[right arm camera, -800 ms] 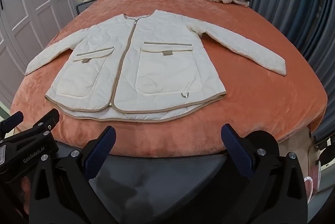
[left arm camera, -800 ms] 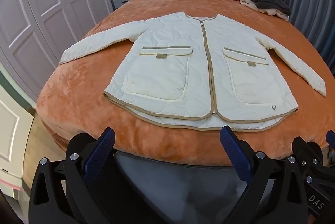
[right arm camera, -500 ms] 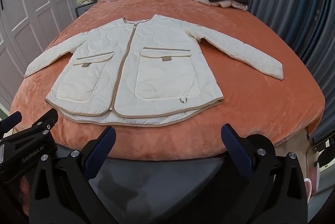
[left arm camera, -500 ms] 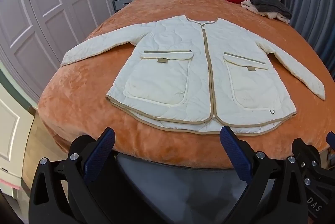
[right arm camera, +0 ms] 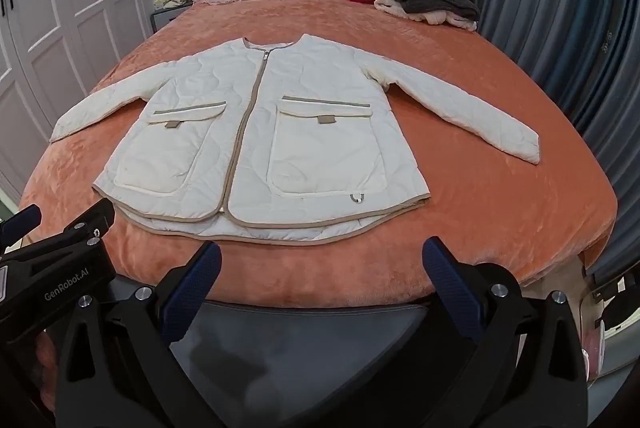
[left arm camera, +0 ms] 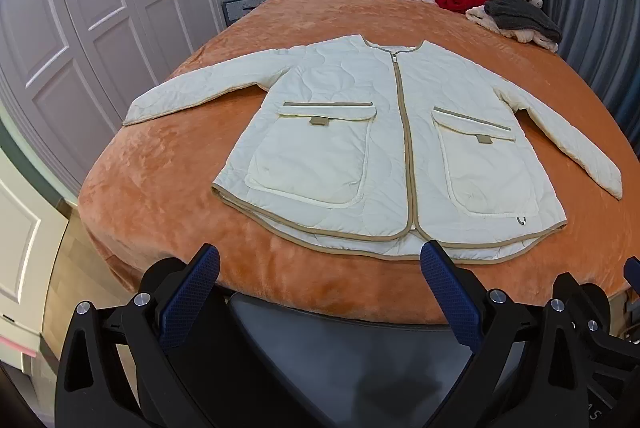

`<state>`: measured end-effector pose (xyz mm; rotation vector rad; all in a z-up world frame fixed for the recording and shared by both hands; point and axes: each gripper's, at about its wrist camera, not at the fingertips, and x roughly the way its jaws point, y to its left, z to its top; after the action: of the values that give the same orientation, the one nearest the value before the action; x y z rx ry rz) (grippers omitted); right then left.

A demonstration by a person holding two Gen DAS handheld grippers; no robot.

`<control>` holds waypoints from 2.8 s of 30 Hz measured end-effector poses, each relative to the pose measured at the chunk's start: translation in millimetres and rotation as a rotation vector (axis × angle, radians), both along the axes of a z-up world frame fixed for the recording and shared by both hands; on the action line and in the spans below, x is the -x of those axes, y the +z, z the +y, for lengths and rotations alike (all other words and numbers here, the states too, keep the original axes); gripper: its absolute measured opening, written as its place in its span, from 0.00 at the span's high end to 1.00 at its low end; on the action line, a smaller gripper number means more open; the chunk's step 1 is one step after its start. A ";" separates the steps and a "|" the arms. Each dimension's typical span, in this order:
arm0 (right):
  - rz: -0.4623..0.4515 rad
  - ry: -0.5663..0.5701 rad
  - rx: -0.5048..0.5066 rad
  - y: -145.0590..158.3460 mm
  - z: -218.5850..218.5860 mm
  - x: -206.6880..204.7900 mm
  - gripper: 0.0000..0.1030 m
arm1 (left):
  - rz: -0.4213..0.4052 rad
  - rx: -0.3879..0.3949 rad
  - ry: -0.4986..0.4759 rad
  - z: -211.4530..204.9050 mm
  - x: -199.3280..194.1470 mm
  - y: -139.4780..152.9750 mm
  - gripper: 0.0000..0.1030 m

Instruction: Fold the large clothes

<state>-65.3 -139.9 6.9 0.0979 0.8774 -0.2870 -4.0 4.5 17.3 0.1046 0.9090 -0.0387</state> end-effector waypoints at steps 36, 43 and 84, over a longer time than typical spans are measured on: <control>-0.011 0.002 0.014 1.7 7.2 0.4 0.05 | 0.000 0.004 0.003 2.6 0.2 4.5 0.05; -0.011 0.002 0.015 2.0 9.1 -0.8 0.05 | 0.000 0.004 0.004 4.0 1.6 4.9 0.05; -0.014 0.006 0.017 4.0 13.5 -1.2 0.05 | 0.004 0.006 0.004 6.4 3.5 2.6 0.05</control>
<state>-64.1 -126.4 10.8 0.0819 0.8613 -0.2881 -7.5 10.9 19.9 0.0965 0.9130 -0.0377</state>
